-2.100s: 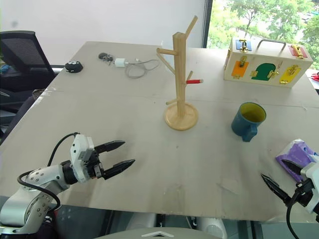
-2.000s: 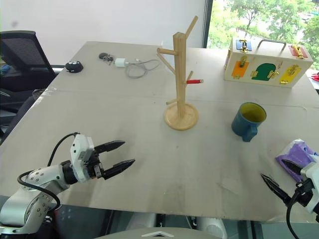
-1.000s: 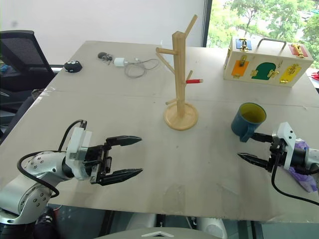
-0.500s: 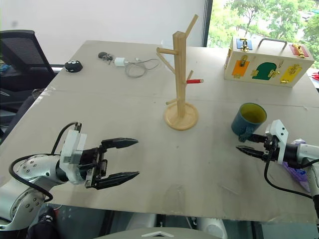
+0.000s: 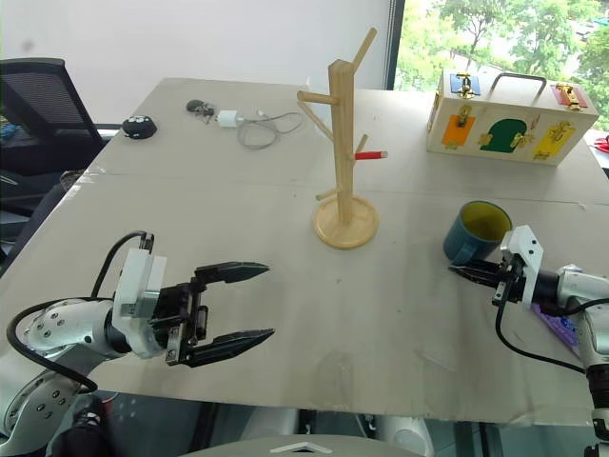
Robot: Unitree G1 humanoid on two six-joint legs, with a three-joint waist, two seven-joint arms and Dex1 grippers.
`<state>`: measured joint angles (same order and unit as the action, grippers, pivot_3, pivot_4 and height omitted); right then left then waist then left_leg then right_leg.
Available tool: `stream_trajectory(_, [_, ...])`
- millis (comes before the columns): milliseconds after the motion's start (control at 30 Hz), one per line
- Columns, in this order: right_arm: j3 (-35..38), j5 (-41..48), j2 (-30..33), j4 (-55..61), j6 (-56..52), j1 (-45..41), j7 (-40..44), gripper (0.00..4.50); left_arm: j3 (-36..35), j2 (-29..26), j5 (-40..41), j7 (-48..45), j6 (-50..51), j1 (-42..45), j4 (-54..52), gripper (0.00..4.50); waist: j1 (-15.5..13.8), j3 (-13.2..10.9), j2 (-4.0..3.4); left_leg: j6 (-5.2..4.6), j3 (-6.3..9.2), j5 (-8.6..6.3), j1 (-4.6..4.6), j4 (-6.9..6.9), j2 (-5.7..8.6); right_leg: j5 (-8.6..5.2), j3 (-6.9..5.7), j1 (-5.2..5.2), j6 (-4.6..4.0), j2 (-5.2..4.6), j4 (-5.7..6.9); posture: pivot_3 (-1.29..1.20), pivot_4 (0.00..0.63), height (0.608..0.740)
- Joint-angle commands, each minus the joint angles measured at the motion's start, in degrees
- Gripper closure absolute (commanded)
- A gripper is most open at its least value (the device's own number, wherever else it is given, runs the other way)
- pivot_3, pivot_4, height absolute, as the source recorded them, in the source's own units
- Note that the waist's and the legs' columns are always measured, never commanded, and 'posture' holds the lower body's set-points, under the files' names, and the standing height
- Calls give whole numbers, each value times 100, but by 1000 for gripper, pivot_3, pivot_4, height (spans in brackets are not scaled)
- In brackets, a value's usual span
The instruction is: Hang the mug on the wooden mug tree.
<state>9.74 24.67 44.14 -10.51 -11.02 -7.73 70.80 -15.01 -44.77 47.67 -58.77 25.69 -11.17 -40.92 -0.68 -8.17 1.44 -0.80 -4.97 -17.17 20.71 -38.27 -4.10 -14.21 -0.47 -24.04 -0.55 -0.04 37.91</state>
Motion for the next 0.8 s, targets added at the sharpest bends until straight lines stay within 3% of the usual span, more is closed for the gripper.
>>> stream_trajectory(33, [135,171,60,450,-143,-101,-81,4440,-122,69,275,219,13,-73,-309,0,3,-1,-2,0,-1,0,0,0,0,0,1,0,0,-1,0,0,150,740])
stream_trajectory(167, [202,342,95,952,-407,-143,-193,4440,-168,73,279,220,-60,-143,-217,0,5,-5,-8,0,0,0,-1,0,-1,0,1,0,0,0,1,0,150,740])
stream_trajectory(333, [266,946,260,2557,-1673,-536,-928,4440,-581,316,471,315,-172,-93,400,0,25,-16,-25,0,1,0,-1,0,-1,0,0,-2,1,1,4,0,150,740])
stream_trajectory(500, [509,1468,651,3281,-2759,-834,-1496,4440,-972,631,717,198,-346,-403,475,0,-11,-18,-20,1,2,0,12,1,-2,-1,-3,-4,2,-5,-8,0,150,740])
stream_trajectory(800, [-447,1269,743,3322,-3390,-2205,-1809,4440,-1084,642,949,35,-360,-543,237,0,21,-21,-15,0,0,-1,8,-1,1,-1,0,-8,1,-3,-2,0,150,740])
